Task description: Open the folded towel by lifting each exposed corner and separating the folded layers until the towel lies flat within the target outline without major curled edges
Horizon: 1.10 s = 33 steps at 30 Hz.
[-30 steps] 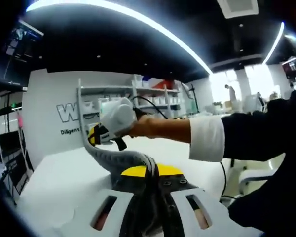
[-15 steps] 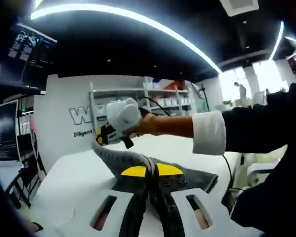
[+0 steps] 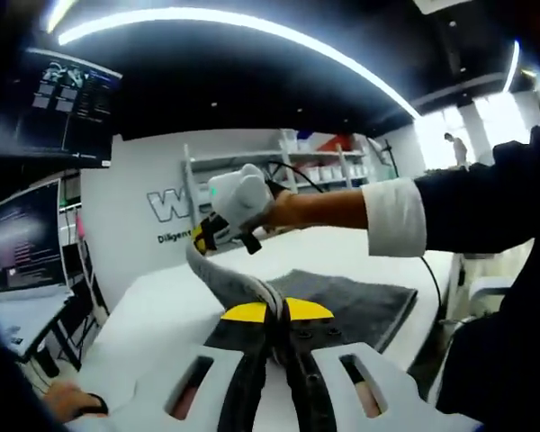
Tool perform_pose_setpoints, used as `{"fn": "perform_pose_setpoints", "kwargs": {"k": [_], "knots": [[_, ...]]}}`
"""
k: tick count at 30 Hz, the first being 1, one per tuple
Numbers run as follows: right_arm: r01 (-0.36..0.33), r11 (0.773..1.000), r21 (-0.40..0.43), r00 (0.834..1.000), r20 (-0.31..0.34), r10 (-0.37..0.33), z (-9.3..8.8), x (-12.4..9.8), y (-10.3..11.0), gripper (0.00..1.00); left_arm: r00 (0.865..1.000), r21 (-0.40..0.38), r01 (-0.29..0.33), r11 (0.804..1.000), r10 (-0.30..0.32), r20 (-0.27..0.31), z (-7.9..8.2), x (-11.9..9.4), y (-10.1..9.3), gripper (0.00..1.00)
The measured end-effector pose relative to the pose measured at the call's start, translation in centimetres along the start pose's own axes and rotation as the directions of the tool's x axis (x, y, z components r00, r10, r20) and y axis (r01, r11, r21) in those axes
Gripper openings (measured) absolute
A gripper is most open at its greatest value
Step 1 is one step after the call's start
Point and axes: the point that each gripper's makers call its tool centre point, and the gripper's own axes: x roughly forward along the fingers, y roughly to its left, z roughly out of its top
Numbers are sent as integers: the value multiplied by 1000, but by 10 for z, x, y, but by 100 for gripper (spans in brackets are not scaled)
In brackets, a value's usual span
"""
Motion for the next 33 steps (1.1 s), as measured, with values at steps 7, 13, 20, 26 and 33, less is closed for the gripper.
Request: {"fn": "perform_pose_setpoints", "kwargs": {"k": [7,13,20,26,33], "knots": [[-29,999,-20,1000,-6,28,11,22,7,0,998,-8,-62,998,62,-25,-15,-11,22,4],[-50,998,-30,999,-6,50,22,34,14,0,993,-18,-110,994,110,-36,-25,-22,39,4],[-60,998,-35,998,-4,60,27,40,17,0,986,-38,-162,986,160,-40,-32,-34,56,4],[-78,995,-56,997,2,78,41,57,25,0,981,-54,-192,980,190,-45,-40,-42,68,4],[-103,992,-69,995,-3,103,45,74,39,0,975,-63,-218,974,214,-65,-53,-49,76,4]]}}
